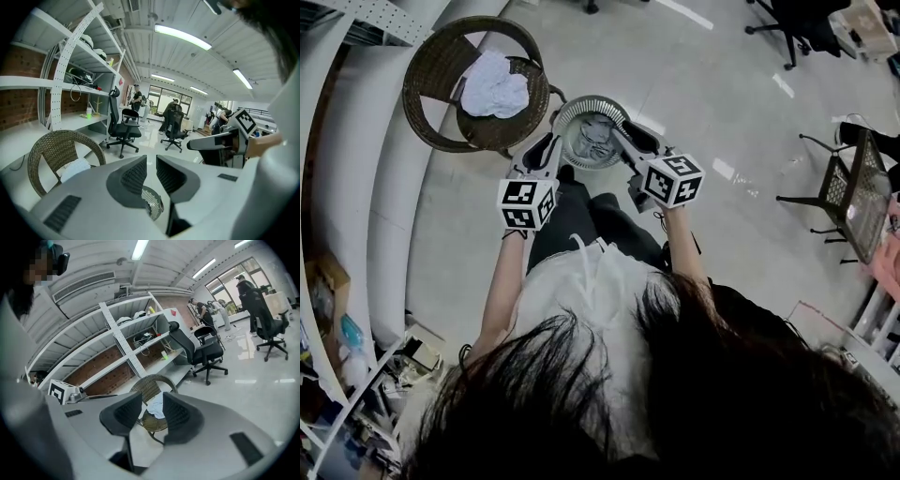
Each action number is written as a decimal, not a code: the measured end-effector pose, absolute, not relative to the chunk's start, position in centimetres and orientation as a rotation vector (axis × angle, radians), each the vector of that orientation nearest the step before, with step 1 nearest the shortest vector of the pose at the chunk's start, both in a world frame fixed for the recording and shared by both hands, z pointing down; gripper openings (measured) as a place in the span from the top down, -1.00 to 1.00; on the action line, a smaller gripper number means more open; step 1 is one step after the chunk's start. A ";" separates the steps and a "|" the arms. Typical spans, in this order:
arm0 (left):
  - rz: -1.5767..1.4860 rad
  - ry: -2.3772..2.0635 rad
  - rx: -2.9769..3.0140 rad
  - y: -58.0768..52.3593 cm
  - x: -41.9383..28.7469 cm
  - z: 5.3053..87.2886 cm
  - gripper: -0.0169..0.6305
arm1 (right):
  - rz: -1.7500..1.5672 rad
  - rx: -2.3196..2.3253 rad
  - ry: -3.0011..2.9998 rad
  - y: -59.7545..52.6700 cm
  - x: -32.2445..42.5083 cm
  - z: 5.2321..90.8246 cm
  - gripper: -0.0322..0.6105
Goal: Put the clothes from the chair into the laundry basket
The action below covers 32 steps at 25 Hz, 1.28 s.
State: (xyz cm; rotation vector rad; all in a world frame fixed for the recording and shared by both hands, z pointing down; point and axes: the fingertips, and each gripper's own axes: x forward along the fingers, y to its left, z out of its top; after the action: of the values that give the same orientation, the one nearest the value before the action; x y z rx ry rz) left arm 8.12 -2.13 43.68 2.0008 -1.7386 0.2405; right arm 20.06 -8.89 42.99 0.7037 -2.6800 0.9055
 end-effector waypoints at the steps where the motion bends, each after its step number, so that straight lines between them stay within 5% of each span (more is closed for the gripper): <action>1: 0.235 -1.751 1.999 -1.8 8.2 43.3 0.72 | 0.902 0.696 -2.689 -8.5 20.2 42.5 0.45; 19: 0.157 -2.006 1.814 4.5 5.7 40.5 0.72 | 0.827 0.433 -2.764 -4.4 17.3 39.8 0.58; 32: 0.139 -2.093 1.719 5.3 -2.7 40.9 0.72 | 0.798 0.309 -2.752 -3.0 9.6 40.2 0.61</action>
State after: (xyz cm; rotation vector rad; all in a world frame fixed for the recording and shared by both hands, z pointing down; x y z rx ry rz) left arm -2.67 5.31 40.87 1.7189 -2.0927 0.1388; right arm 9.58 -3.02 40.24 0.3093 -2.7519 0.7983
